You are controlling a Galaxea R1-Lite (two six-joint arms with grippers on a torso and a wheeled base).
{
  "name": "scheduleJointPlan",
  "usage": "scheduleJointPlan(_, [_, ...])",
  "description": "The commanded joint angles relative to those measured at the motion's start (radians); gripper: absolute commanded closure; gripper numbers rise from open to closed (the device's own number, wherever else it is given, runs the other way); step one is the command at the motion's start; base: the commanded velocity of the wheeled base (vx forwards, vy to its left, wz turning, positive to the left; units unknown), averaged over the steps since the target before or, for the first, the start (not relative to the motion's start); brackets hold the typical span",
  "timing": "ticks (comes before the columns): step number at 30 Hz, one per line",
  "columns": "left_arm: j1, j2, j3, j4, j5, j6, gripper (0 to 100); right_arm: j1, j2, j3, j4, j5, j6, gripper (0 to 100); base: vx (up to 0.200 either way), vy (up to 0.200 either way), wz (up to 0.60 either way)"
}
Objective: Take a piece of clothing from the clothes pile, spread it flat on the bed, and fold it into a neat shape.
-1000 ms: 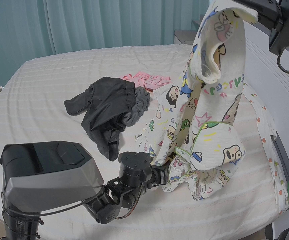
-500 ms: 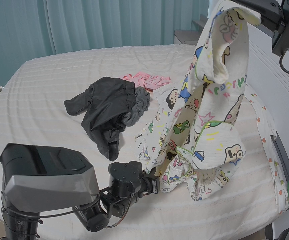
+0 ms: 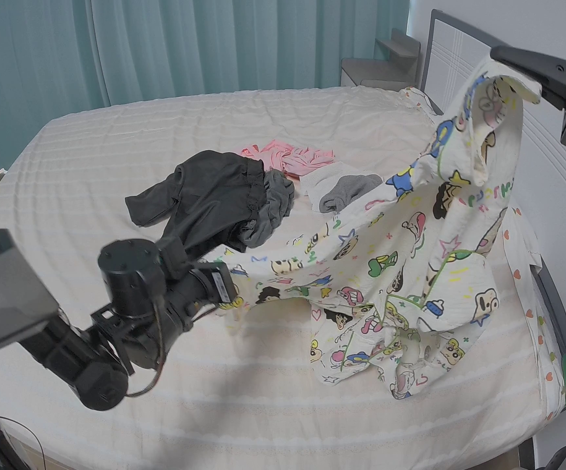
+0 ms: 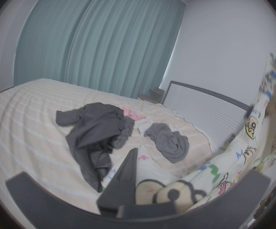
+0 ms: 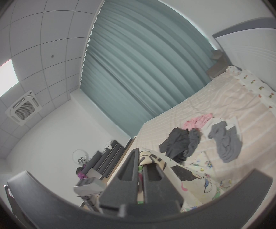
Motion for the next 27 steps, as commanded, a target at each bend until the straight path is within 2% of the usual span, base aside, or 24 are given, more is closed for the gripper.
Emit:
scheduleJointPlan(1, [0.122,-0.302,-0.128,0.206,0.002,0.006,100,-0.192,-0.068,0.128,-0.032,0.042,0.001,100,0.000,0.000,0.00])
scheduleJointPlan(4, [0.136,-0.385,-0.229,0.332,0.008,0.008,100,-0.235,-0.080,0.139,-0.075,0.058,-0.005,100,0.000,0.000,0.00])
scheduleJointPlan(8, [0.137,-0.488,-0.370,0.490,0.054,0.023,100,-0.258,-0.087,0.125,-0.169,0.052,-0.029,100,0.000,0.000,0.00])
scheduleJointPlan(14, [0.128,-0.558,-0.514,0.568,0.075,0.041,100,-0.258,-0.108,0.064,-0.235,0.056,-0.031,100,0.000,0.000,0.00])
scheduleJointPlan(19, [0.101,-0.635,-0.483,0.579,0.075,0.086,100,-0.250,-0.128,0.010,-0.227,0.059,-0.025,100,0.000,0.000,0.00])
scheduleJointPlan(27, [0.078,-0.710,-0.305,0.624,0.068,0.088,100,-0.232,-0.156,0.118,-0.227,0.068,-0.023,100,0.000,0.000,0.00])
